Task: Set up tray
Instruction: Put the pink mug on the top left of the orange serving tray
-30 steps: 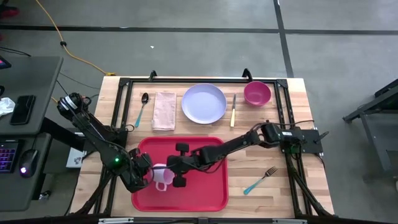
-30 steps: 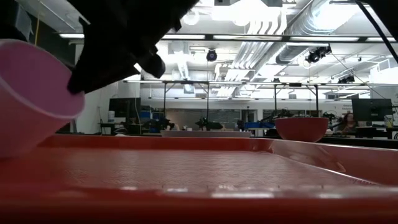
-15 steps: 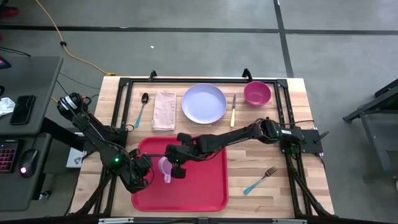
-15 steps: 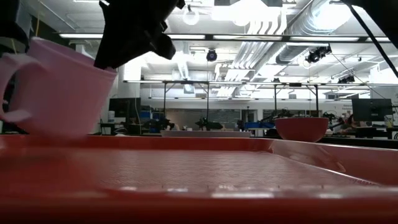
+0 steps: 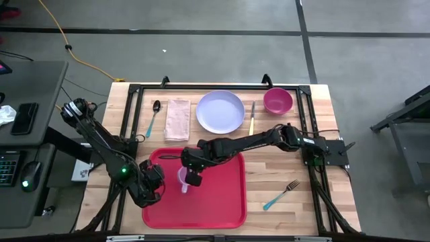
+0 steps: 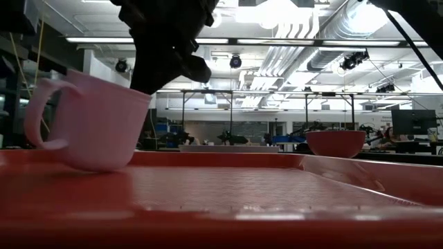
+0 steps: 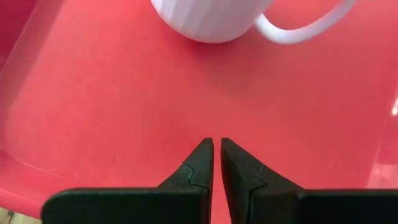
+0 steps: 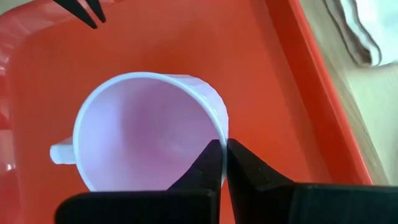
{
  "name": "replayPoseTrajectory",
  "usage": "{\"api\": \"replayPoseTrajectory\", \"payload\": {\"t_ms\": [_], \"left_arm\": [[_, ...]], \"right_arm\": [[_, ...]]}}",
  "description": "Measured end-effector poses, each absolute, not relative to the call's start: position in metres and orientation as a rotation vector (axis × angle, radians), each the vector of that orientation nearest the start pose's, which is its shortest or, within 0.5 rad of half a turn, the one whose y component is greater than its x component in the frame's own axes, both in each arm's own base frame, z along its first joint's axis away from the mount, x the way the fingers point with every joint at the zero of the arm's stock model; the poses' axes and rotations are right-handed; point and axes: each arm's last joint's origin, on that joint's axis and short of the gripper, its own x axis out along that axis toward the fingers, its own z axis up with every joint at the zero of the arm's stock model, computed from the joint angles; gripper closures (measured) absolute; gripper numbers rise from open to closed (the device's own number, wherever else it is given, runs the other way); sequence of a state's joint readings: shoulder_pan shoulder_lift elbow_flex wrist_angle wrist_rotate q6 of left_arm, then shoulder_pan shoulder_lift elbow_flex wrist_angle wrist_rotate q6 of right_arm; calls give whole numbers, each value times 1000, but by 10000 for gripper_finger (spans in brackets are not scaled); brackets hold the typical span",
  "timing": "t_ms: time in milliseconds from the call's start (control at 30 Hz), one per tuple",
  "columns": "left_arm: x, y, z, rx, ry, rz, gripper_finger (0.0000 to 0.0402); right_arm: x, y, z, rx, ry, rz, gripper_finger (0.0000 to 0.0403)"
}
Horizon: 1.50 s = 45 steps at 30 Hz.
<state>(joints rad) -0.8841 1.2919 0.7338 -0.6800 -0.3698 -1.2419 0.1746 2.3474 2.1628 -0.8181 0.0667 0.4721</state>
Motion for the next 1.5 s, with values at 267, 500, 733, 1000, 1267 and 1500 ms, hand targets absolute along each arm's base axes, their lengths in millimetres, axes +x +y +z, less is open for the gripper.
{"api": "replayPoseTrajectory", "payload": {"t_ms": [267, 500, 733, 1000, 1267, 1500], "left_arm": [[147, -162, 189, -385, 1046, 231, 339], [147, -162, 189, -391, 1045, 236, 339], [147, -161, 189, -387, 1034, 242, 339], [147, -161, 189, -385, 1029, 244, 339], [148, -163, 190, -412, 1019, 233, 339], [151, -164, 209, -433, 923, 203, 339]], "right_arm": [[503, 82, 225, 342, 993, -112, 403], [506, 76, 226, 368, 980, -89, 402], [509, 74, 228, 385, 955, -57, 373], [511, 71, 229, 391, 939, -57, 315], [513, 65, 230, 393, 914, -60, 304], [514, 64, 239, 374, 888, -44, 304]]}}
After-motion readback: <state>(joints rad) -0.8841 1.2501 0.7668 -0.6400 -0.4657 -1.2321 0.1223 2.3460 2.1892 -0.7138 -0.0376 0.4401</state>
